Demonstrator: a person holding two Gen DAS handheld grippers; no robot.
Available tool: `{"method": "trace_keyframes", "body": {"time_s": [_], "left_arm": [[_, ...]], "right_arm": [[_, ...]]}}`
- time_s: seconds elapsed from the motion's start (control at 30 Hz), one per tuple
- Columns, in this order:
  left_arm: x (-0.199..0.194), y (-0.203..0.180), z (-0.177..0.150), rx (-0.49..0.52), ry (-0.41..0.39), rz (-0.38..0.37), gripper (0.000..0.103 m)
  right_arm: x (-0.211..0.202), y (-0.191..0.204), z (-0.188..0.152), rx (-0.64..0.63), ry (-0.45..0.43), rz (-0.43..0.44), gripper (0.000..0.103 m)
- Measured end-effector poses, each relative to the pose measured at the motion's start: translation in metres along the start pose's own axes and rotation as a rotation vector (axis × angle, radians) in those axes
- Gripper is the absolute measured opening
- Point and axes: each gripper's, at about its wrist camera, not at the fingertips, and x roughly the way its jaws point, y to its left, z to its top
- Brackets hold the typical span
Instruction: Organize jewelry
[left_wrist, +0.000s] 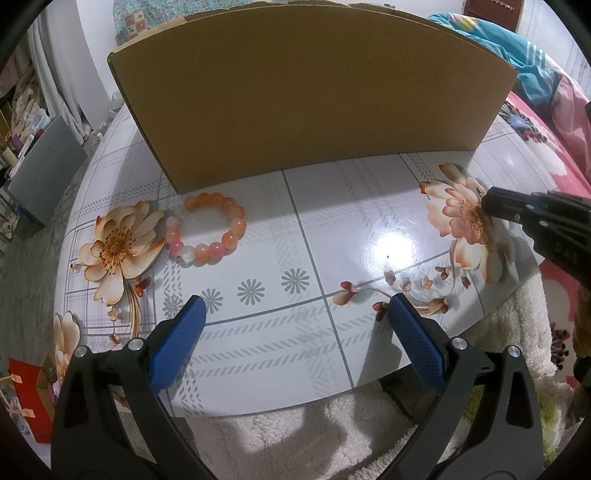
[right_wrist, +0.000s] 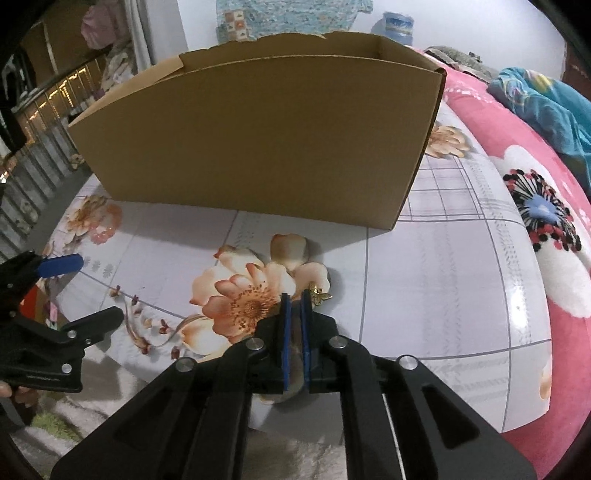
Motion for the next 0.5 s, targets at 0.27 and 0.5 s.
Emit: {"method": "trace_keyframes", "body": {"time_s": [0.27,0.5], "left_arm": [[0.000,0.000,-0.001,-0.001,-0.001,0.001,0.096],[0.000,-0.001,-0.002,-0.001,-0.001,0.001,0.096]], "right_arm": [[0.005,-0.010,0.007,0.010,-0.005,-0.037,0.029],[0.008,-0.008,0.007,0.008,-0.017,-0.040,0.023]]}}
